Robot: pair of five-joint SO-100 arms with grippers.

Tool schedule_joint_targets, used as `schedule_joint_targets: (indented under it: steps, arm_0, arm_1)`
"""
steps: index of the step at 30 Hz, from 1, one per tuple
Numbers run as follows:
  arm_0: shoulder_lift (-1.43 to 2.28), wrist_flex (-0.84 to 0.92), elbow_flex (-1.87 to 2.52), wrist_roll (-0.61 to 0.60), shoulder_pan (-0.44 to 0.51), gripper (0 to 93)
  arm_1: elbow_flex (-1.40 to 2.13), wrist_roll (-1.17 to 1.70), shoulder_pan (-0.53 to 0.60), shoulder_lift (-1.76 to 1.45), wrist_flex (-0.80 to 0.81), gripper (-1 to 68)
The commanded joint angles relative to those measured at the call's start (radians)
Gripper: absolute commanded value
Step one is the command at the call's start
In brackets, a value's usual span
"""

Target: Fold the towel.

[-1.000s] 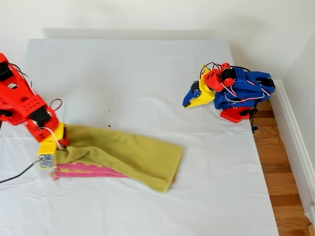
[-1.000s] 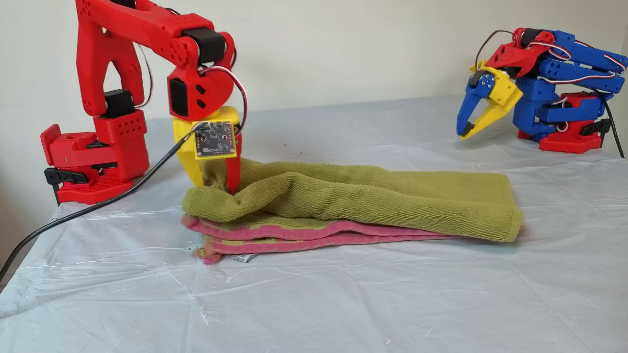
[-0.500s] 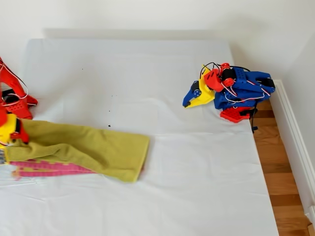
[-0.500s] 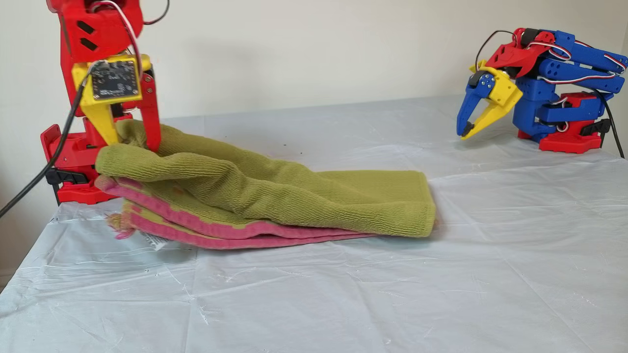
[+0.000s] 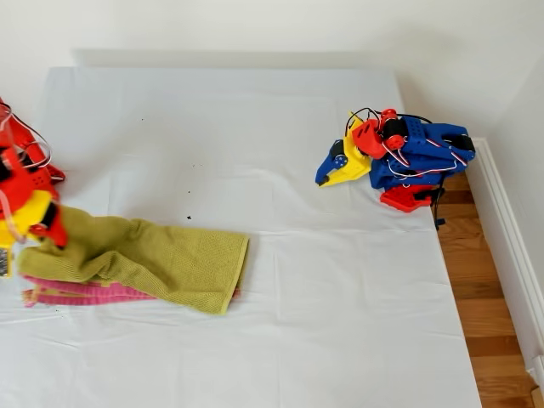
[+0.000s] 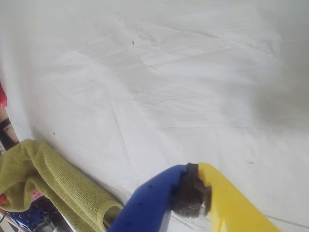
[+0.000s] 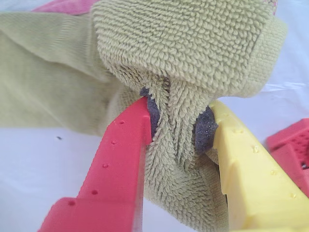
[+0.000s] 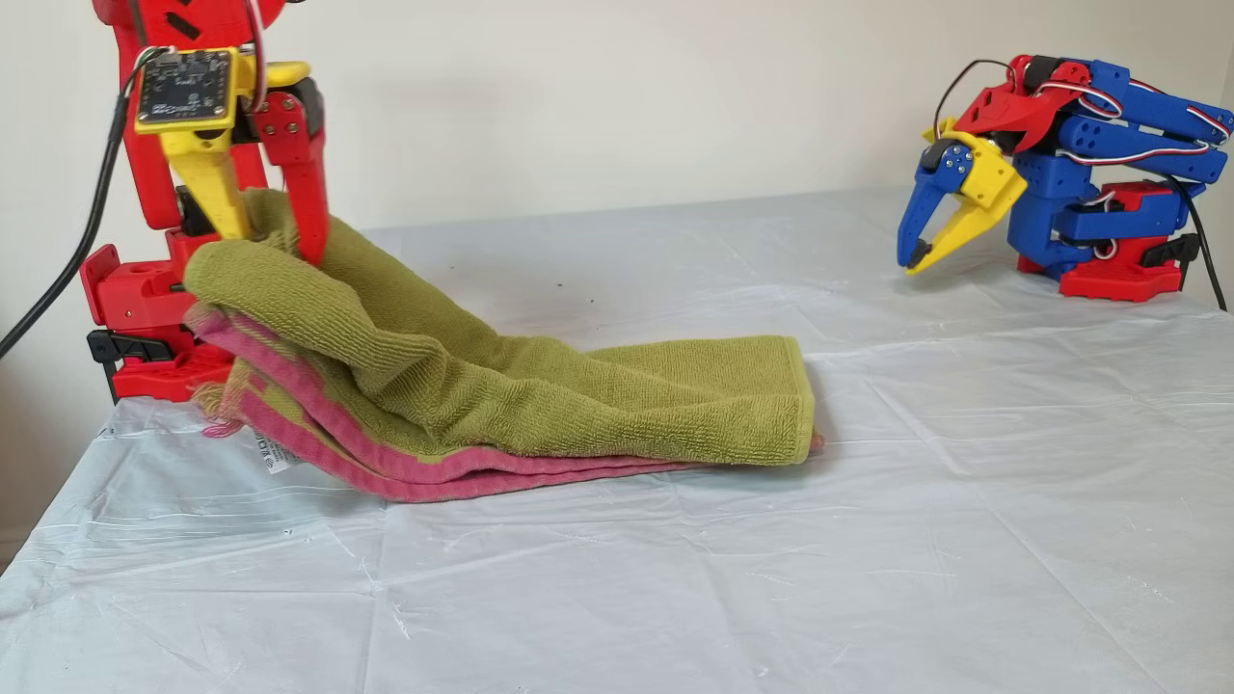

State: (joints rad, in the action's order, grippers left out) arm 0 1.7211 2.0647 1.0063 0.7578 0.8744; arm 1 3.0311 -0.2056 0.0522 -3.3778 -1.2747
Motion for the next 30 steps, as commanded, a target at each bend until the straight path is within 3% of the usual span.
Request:
schedule_joint_targets:
  steps: [1,7,13,19,30]
  arm_0:
    - [-0.075,-0.061,-0.242,-0.259,-0.190,1.6]
    - [-0.351,-0.183,-0.557,-0.560,-0.347,1.6]
    - [-0.973,-0.011,-1.494,-0.719,-0.410,1.5]
    - [-1.069,-0.097,-1.491,-0.769,-0.434,10.1]
    - [-1.100,-0.176,-1.491,-0.844,-0.426,36.0]
  arm_1:
    - [0.006,-0.005,-0.005,-0.081,0.002,0.1]
    - [0.006,-0.005,-0.005,-0.081,0.002,0.1]
    - [0.006,-0.005,-0.005,-0.081,0.002,0.1]
    - [0.006,-0.005,-0.005,-0.081,0.002,0.1]
    - [0.006,-0.005,-0.005,-0.081,0.002,0.1]
